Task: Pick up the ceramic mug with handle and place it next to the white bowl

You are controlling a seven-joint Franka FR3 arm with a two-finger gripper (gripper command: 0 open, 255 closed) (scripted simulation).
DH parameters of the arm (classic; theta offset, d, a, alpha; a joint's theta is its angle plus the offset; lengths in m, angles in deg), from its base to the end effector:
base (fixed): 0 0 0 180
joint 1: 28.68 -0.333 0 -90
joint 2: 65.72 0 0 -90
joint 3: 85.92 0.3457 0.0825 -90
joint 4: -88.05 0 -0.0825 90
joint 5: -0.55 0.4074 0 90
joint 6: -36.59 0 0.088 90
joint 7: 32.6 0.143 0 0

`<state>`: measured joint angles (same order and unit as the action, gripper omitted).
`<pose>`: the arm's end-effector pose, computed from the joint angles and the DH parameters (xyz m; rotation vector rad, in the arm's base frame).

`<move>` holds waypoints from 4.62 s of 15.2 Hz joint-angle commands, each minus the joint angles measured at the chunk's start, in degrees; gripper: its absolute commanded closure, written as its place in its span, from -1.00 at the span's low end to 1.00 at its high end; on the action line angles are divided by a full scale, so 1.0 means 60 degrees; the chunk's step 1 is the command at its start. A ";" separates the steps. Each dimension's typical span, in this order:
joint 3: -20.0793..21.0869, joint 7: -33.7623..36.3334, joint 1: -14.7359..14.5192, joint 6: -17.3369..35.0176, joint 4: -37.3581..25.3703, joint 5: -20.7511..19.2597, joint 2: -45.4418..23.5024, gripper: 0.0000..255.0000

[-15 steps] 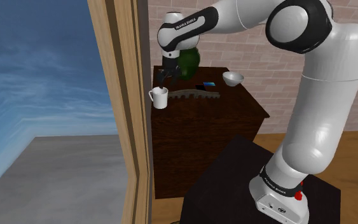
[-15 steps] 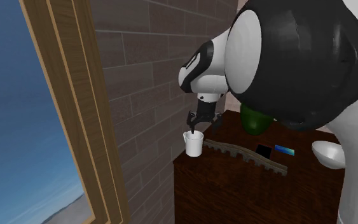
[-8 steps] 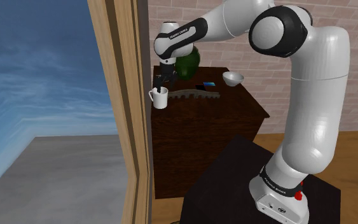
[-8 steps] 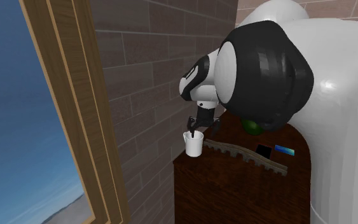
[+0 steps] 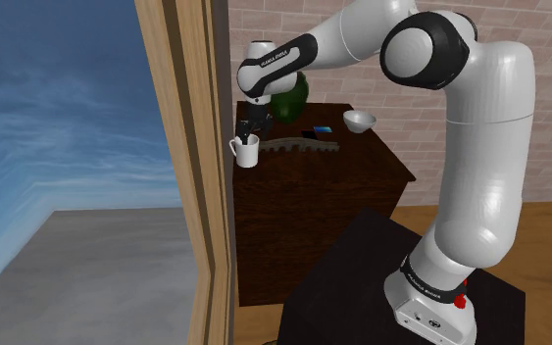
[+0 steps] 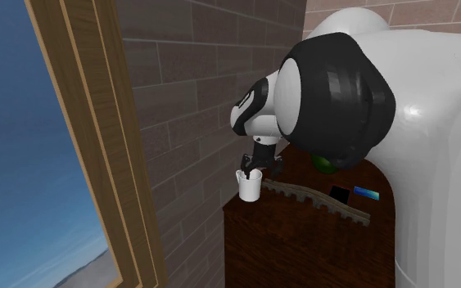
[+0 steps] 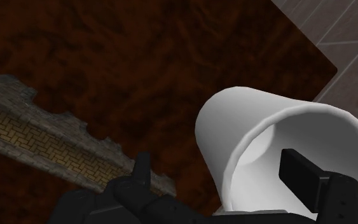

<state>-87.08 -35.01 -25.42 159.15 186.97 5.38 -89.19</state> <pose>0.6886 -0.0459 0.3262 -3.0764 0.1211 -0.0107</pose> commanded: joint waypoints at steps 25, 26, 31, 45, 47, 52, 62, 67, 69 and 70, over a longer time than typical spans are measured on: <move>-0.0022 0.0108 0.0000 -0.1427 -0.0842 -0.0066 0.0589 1.00; -0.0023 0.0116 0.0000 -0.1542 -0.0924 -0.0070 0.0622 1.00; -0.0028 0.0156 0.0003 -0.2126 -0.1373 -0.0089 0.0759 1.00; -0.0037 0.0260 0.0020 -0.3846 -0.2995 -0.0122 0.0859 1.00; -0.0161 -0.0114 0.0255 -0.3701 -0.2424 -0.0094 0.1261 1.00; -0.0519 -0.1081 0.0835 -0.3460 -0.1300 -0.0052 0.2080 1.00; -0.1400 -0.3130 0.1982 -0.3325 -0.0095 -0.0059 0.3016 1.00; -0.1889 -0.4205 0.2570 -0.3372 0.0054 -0.0065 0.3143 1.00; -0.2091 -0.4644 0.2807 -0.3409 0.0033 -0.0058 0.3129 1.00; -0.2192 -0.4865 0.2927 -0.3431 0.0004 -0.0051 0.3107 1.00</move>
<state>-99.69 -62.94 -8.50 139.08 187.17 5.12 -70.83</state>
